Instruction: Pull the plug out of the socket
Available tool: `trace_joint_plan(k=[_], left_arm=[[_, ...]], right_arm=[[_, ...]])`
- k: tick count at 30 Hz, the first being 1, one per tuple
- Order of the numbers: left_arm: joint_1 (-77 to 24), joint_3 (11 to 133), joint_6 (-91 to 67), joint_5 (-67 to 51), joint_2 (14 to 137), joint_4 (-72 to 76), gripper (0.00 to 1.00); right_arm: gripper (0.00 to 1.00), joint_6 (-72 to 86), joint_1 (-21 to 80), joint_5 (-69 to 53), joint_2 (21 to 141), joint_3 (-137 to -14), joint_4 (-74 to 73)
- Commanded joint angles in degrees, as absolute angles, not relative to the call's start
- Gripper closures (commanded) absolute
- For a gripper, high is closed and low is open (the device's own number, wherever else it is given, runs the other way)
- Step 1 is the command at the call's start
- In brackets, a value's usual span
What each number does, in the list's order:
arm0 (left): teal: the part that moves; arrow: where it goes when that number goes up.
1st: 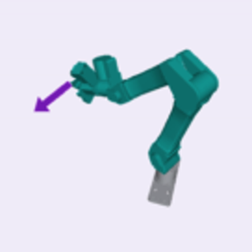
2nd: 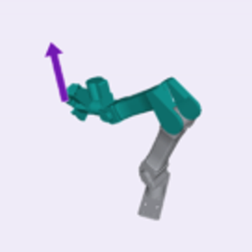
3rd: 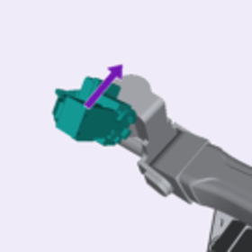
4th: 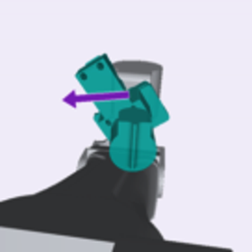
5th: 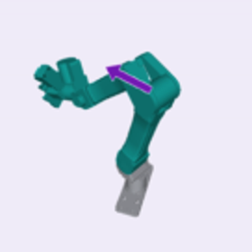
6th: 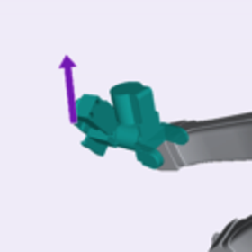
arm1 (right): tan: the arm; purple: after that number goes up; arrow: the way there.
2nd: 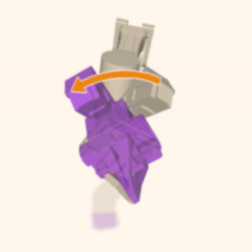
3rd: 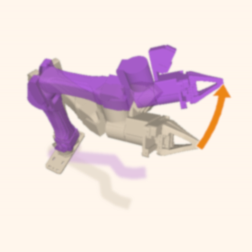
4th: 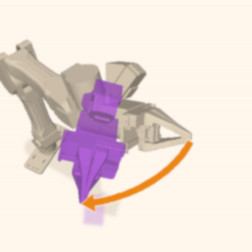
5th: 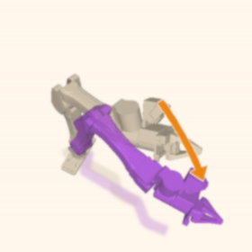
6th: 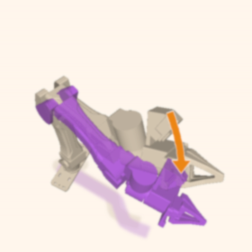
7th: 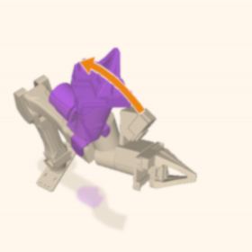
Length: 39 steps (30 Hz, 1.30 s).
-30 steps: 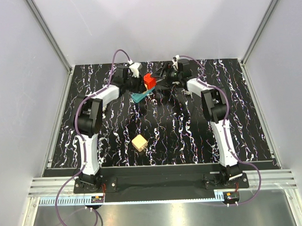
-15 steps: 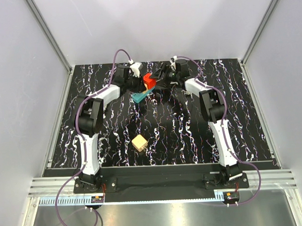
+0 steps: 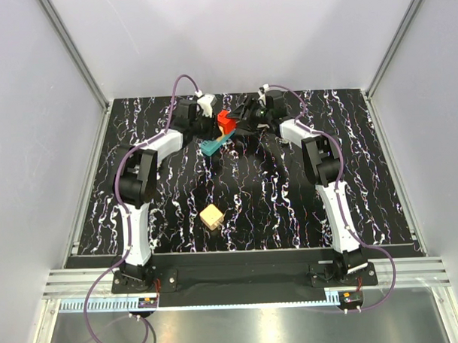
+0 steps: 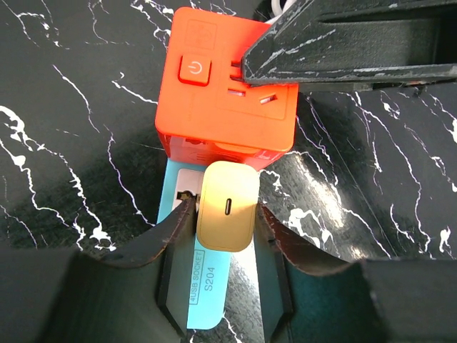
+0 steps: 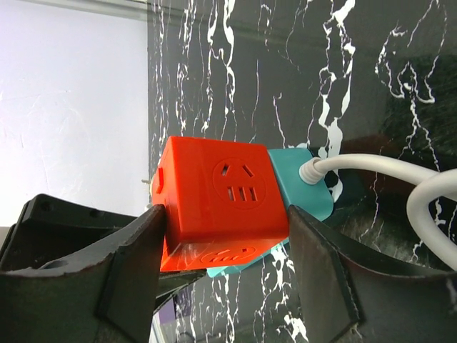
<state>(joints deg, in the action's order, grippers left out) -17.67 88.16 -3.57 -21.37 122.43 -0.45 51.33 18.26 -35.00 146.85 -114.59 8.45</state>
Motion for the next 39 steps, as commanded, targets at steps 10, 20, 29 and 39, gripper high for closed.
trace_joint_plan(k=[10, 20, 29, 39], left_arm=[[-18.4, 86.3, -6.4, -19.2, 115.1, 9.9, 1.00], [-18.3, 87.4, -6.3, -21.1, 112.8, 11.7, 1.00], [-17.6, 87.5, -8.7, -18.8, 112.5, 13.2, 1.00], [-17.7, 75.8, -7.2, -14.3, 100.9, 10.8, 1.00]], right_arm=[[0.93, 46.5, 21.4, -25.1, 146.5, -107.7, 4.7], [1.00, 45.5, 22.0, -22.2, 147.1, -108.5, 2.6], [1.00, 44.5, 22.1, -21.0, 146.7, -108.0, 2.6], [0.91, 45.2, 22.3, -22.5, 147.3, -109.7, 3.0]])
